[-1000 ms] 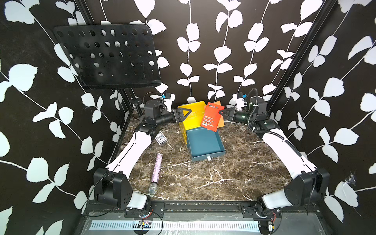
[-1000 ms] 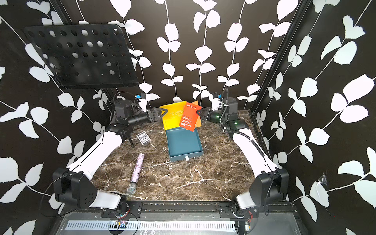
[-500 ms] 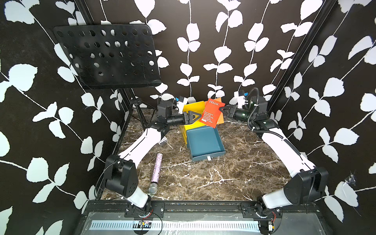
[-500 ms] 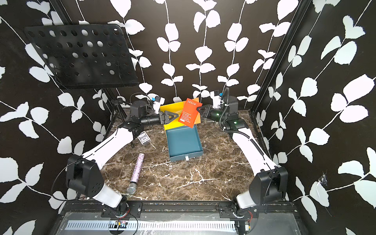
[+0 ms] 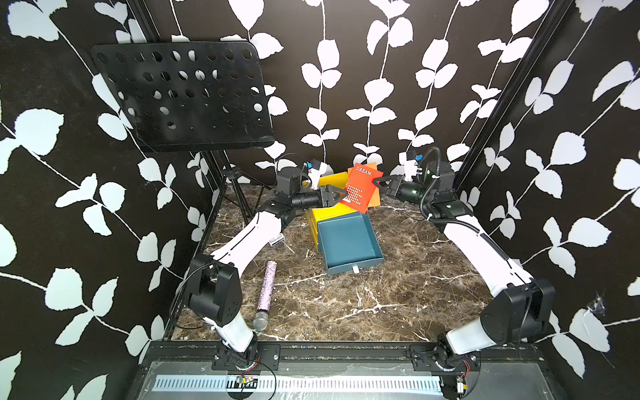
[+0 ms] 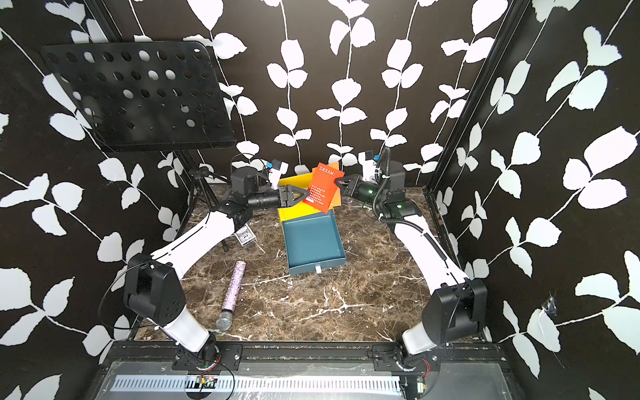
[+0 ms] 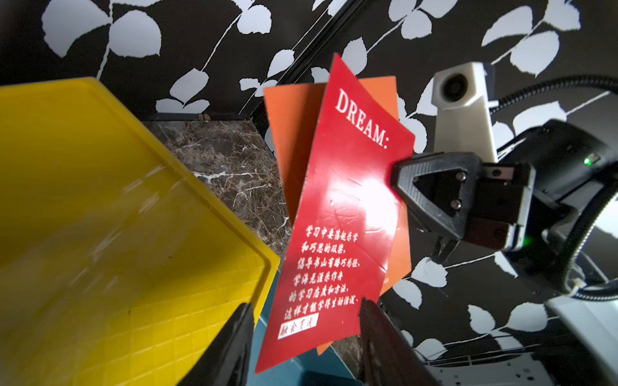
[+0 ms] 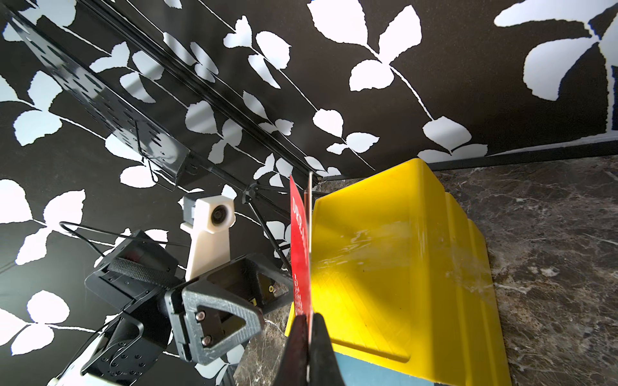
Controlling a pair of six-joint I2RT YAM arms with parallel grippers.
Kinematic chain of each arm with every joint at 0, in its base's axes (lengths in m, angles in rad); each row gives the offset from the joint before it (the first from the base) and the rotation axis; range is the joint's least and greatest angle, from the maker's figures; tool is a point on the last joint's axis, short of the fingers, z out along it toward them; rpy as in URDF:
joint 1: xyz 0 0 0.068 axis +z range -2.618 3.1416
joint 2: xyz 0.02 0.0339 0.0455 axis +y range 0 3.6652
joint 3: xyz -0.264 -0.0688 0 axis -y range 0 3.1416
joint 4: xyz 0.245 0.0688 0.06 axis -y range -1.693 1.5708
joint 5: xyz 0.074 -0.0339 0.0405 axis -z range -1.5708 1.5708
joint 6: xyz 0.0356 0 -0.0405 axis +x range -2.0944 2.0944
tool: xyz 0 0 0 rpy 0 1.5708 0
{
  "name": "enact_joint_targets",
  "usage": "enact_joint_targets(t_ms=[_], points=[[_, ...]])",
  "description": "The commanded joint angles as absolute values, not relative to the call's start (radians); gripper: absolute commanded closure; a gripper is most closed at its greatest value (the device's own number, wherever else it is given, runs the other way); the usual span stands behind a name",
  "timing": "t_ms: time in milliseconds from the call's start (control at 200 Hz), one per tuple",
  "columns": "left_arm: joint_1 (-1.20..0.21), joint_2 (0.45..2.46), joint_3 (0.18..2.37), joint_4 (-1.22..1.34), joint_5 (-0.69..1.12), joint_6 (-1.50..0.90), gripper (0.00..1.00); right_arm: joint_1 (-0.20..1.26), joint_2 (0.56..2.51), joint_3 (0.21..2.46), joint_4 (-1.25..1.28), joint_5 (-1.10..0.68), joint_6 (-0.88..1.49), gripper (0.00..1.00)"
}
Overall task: Take the postcards out of the drawer
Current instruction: Place the postcard at the center of the board.
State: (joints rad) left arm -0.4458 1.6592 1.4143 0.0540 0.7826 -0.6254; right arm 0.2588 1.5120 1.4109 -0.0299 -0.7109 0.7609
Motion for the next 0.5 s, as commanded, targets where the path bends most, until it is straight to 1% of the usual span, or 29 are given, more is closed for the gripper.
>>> enact_joint_targets(t_ms=[0,110,175,205,285,325,395,440,490], points=[[-0.456,1.664,1.451,0.048,0.807,-0.621,0.50,0.253,1.520,1.429,0.056,-0.716,0.796,1.00],[-0.459,1.667,1.451,0.048,0.809,-0.621,0.48,0.253,1.519,1.425,0.064,-0.713,0.802,1.00],[-0.459,1.666,1.451,0.041,0.797,-0.612,0.39,0.253,1.520,1.422,0.067,-0.719,0.806,1.00],[-0.459,1.665,1.451,0.035,0.791,-0.607,0.36,0.253,1.519,1.420,0.070,-0.722,0.809,1.00],[-0.459,1.667,1.453,0.036,0.791,-0.608,0.36,0.253,1.515,1.414,0.075,-0.720,0.812,1.00],[-0.459,1.669,1.454,0.041,0.795,-0.615,0.39,0.252,1.513,1.412,0.074,-0.718,0.811,1.00],[-0.459,1.672,1.454,0.056,0.799,-0.628,0.47,0.252,1.515,1.411,0.073,-0.721,0.811,1.00],[-0.459,1.671,1.455,0.059,0.800,-0.629,0.56,0.252,1.515,1.411,0.071,-0.721,0.810,1.00],[-0.459,1.667,1.456,0.063,0.801,-0.629,0.71,0.252,1.513,1.410,0.062,-0.718,0.804,1.00]])
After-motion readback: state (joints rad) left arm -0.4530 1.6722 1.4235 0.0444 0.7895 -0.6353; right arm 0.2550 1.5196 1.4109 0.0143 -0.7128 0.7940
